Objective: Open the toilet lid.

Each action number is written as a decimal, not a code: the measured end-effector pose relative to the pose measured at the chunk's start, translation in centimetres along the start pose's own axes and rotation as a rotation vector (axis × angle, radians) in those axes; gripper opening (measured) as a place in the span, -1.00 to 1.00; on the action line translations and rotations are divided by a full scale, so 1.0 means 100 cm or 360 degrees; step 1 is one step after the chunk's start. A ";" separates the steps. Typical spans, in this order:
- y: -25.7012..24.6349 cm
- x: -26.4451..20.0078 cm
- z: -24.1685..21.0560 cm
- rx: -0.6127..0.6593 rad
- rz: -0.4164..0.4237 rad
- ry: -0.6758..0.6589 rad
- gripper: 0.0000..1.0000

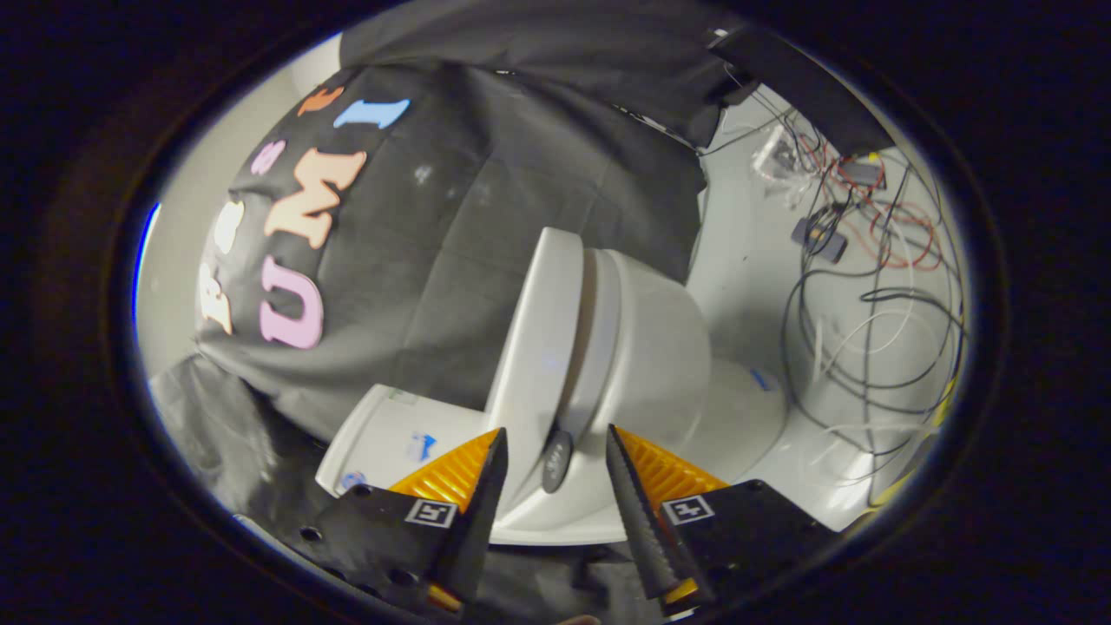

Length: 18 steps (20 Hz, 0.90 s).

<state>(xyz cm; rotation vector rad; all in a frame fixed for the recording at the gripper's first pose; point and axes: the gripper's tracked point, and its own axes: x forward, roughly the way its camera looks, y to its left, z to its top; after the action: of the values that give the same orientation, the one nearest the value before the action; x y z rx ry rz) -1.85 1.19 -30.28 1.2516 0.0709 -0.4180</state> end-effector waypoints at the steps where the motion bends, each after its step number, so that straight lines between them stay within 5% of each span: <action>1: -0.008 0.004 -0.003 0.0029 -0.0018 0.0003 0.48; 2: -0.014 0.007 -0.007 0.0070 -0.0041 0.0012 0.39; 6: -0.007 0.016 -0.009 0.0144 0.0028 0.0005 -0.89; 18: -0.009 0.024 -0.005 0.0182 -0.0122 -0.0018 -0.99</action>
<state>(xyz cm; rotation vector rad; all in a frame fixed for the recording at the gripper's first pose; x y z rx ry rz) 0.15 0.78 -31.89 1.3618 0.0865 -0.5013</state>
